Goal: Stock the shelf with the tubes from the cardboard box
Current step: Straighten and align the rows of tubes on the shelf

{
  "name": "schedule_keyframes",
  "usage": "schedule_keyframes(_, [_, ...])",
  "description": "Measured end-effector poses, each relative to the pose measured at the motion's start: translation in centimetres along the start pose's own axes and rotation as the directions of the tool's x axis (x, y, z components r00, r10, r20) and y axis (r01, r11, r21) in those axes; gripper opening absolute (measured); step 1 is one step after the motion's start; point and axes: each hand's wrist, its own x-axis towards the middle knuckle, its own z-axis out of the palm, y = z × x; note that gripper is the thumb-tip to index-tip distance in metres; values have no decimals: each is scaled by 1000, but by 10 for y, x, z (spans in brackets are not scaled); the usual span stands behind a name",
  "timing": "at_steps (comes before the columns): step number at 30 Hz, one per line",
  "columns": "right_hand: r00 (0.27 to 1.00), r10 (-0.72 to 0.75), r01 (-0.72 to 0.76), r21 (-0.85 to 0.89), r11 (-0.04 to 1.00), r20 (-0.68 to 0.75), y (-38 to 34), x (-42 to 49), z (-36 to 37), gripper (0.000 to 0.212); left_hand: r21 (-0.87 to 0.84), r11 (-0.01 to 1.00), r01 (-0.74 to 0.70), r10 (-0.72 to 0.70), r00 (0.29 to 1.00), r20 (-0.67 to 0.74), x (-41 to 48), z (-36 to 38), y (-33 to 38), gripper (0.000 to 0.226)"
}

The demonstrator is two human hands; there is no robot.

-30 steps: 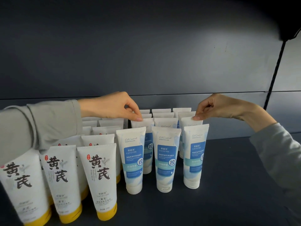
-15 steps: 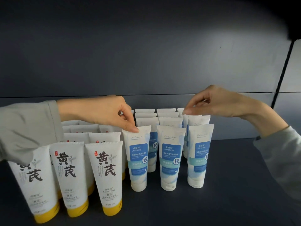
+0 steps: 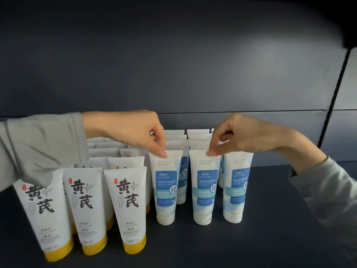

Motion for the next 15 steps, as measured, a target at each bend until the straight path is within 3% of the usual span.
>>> schedule_keyframes(15, [999, 48, -48, 20, 999, -13, 13, 4, -1, 16, -48, 999, 20, -27, 990, -136, 9, 14, 1, 15])
